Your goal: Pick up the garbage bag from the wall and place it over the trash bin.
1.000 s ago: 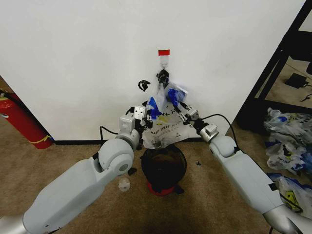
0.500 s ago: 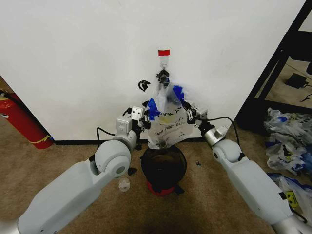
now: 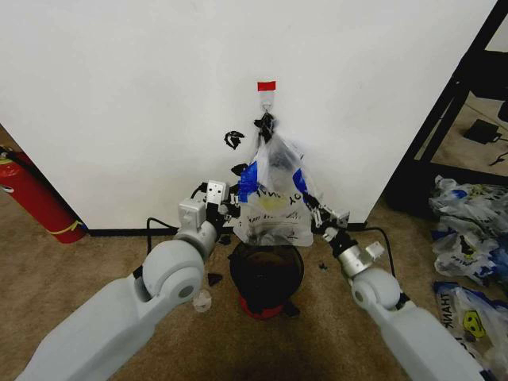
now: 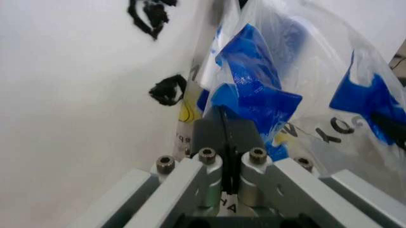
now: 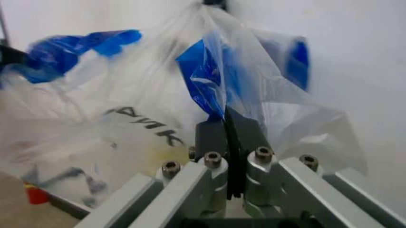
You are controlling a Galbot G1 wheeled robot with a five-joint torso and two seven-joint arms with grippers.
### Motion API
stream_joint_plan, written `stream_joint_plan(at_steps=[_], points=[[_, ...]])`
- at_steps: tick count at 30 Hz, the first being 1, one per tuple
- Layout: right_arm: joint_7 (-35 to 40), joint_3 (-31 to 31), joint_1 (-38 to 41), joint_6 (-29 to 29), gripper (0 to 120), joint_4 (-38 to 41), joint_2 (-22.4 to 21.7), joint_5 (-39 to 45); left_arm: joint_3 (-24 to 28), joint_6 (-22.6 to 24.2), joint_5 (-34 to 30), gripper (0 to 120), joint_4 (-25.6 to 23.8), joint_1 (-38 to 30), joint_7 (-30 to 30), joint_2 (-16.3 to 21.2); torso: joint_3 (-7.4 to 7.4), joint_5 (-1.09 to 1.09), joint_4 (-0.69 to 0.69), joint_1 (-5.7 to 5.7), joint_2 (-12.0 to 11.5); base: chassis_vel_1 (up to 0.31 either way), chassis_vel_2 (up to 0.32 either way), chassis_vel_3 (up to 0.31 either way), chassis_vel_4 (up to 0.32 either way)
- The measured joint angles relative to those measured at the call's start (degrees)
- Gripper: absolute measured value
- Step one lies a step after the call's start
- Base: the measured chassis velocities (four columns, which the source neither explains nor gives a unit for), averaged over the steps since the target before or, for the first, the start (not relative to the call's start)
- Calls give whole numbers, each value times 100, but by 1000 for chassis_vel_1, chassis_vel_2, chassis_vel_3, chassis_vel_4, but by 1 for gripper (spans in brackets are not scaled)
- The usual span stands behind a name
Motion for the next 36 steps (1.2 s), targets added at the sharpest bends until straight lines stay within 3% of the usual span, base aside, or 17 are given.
stream_joint_plan(at_steps=[3,6,19,23,31,36], points=[[-24,11,-179,52,0,185,16,-60,-220,-18,61,0,-192,317,46,22,0,0,4,0,0,0,0,0,0],[-120,86,-668,246,0,439,49,-272,-645,-74,320,0,-575,1075,131,32,0,0,1,0,0,0,0,0,0],[-225,34,-1177,856,0,-169,568,-645,-830,-180,884,0,-769,2121,-66,-114,0,0,1,0,0,0,0,0,0],[-236,-25,-1205,867,0,-260,574,-788,-832,-175,1033,0,-721,2345,-137,-83,0,0,1,0,0,0,0,0,0],[-375,-140,-1305,1111,0,-909,594,-1315,-441,-472,1620,0,-92,2862,-107,-139,1,0,1,0,0,0,0,0,0],[-375,-180,-1468,1252,0,-1130,574,-1592,-308,-507,1826,0,-27,3059,-90,-82,1,1,0,0,-1,0,0,0,0]])
